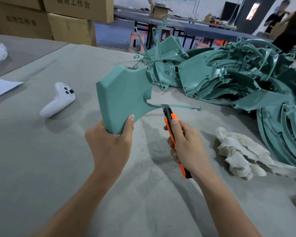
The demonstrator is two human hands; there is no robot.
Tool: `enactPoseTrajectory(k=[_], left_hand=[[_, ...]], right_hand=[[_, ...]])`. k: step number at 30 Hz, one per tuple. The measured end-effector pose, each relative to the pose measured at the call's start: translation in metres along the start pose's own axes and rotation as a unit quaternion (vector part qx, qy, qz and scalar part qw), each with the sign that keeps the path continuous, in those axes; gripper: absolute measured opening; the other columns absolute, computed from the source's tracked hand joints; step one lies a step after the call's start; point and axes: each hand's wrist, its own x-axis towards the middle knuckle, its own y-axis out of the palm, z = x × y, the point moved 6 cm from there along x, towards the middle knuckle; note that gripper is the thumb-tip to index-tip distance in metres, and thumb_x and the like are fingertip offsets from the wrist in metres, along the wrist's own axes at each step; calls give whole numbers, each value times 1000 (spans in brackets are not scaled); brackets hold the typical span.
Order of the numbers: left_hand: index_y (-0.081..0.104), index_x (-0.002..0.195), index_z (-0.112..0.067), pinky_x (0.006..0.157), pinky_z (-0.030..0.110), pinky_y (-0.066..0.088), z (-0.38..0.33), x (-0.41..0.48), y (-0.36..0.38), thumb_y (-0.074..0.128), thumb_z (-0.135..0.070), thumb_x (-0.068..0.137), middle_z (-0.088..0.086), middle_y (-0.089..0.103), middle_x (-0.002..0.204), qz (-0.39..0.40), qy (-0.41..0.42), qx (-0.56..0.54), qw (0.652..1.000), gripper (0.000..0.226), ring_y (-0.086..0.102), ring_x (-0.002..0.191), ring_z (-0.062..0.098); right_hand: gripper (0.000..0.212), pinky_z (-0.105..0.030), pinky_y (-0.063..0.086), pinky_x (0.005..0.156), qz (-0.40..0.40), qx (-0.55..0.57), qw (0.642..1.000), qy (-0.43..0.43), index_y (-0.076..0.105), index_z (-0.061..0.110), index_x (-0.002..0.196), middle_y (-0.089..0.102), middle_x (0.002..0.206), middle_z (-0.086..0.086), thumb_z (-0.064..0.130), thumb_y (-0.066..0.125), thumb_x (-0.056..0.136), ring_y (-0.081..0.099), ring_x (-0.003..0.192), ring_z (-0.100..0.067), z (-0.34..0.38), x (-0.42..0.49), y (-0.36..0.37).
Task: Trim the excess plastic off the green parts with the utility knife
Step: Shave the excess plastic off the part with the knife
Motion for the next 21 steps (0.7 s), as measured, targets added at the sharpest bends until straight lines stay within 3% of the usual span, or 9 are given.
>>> enactPoseTrajectory(k=[4, 9, 13, 18, 21], left_hand=[[60, 63, 7, 48, 53, 50, -5, -3, 4, 69, -32, 77, 24, 63, 60, 14, 25, 17, 999, 43, 64, 55, 38], [62, 60, 4, 47, 50, 49, -6, -4, 4, 68, -34, 77, 20, 63, 56, 20, 34, 30, 999, 42, 62, 53, 31], [60, 61, 5, 45, 52, 49, -5, -3, 5, 69, -32, 77, 22, 63, 57, 26, 26, 14, 999, 41, 64, 55, 37], [59, 58, 5, 45, 49, 45, -6, -4, 5, 66, -35, 78, 20, 61, 55, 27, 45, 32, 998, 45, 59, 50, 33], [55, 55, 5, 41, 37, 41, -8, -8, 7, 66, -32, 80, 17, 54, 46, 37, 52, 26, 998, 46, 51, 45, 28]], right_hand=[[43, -24, 31, 45, 20, 0, 999, -42, 59, 15, 86, 48, 52, 7, 46, 36, 104, 39, 41, -4, 11, -4, 12], [44, -25, 31, 46, 31, -1, 999, -25, 60, 13, 86, 48, 52, 6, 44, 35, 105, 40, 39, -4, 9, -4, 15], [43, -25, 32, 46, 31, 8, 999, -8, 61, 14, 86, 49, 54, 5, 43, 35, 105, 40, 41, -6, 8, -4, 13], [42, -27, 32, 46, 21, 8, 1000, -5, 61, 15, 87, 50, 56, 3, 43, 36, 105, 40, 43, -8, 10, -3, 8], [40, -24, 34, 43, 26, 24, 999, -12, 61, 15, 90, 50, 55, 5, 43, 36, 105, 42, 42, -8, 14, -7, 13]])
